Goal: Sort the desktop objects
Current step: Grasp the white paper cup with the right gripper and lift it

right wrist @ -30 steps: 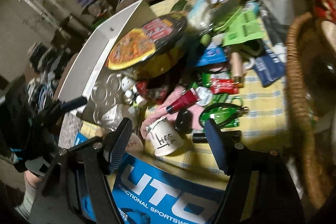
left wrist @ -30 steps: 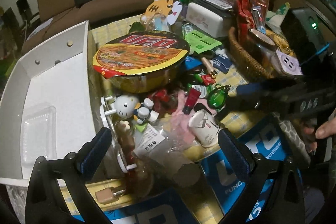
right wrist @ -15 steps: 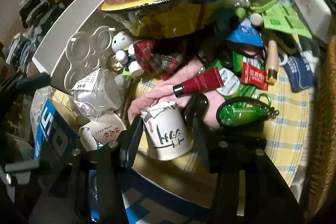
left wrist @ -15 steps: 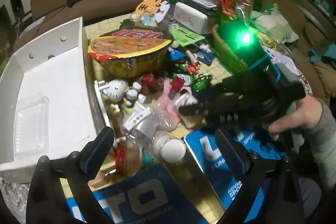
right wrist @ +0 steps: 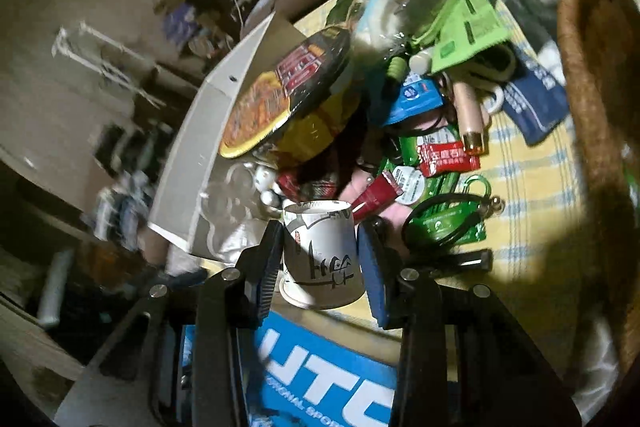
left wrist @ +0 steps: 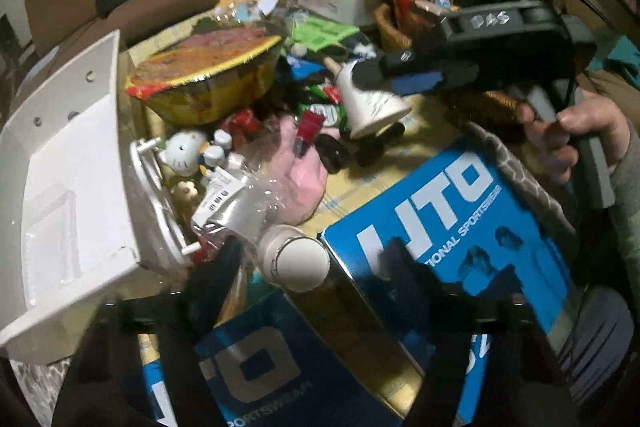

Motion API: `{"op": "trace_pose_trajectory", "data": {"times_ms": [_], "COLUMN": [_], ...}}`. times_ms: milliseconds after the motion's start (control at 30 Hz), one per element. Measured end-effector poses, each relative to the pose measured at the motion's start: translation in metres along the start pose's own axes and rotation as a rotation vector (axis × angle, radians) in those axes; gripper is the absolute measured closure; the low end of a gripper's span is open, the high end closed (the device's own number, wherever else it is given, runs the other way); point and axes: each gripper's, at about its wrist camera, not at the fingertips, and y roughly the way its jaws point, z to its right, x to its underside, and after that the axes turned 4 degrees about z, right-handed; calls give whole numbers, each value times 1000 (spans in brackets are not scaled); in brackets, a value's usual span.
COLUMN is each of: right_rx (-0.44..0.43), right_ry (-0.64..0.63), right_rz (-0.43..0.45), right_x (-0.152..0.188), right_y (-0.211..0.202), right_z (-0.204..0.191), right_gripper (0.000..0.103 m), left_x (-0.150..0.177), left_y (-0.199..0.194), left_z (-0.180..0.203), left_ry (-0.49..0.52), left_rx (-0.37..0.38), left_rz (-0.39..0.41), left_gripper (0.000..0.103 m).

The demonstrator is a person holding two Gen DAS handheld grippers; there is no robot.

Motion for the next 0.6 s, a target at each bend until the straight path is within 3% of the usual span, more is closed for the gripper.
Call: {"op": "trace_pose_trajectory", "data": {"times_ms": [133, 200, 400, 600], "right_rx": [-1, -9, -17, -171], "right_ry": [25, 39, 60, 115], "right_rz": [-5, -8, 81, 108], "right_x": [-5, -5, -13, -17], "right_y": [-2, -3, -23, -36], "right_z": [7, 12, 19, 15], "right_gripper": [67, 67, 67, 67], "left_x": [2, 3, -11, -46], "left_y": [6, 4, -7, -1], "left_z": [-5, -9, -17, 11], "left_ry": [26, 41, -54, -8], "left_rx": [38, 12, 83, 97], "left_rz": [-26, -32, 34, 124], "left_gripper": [36, 36, 36, 36]}}
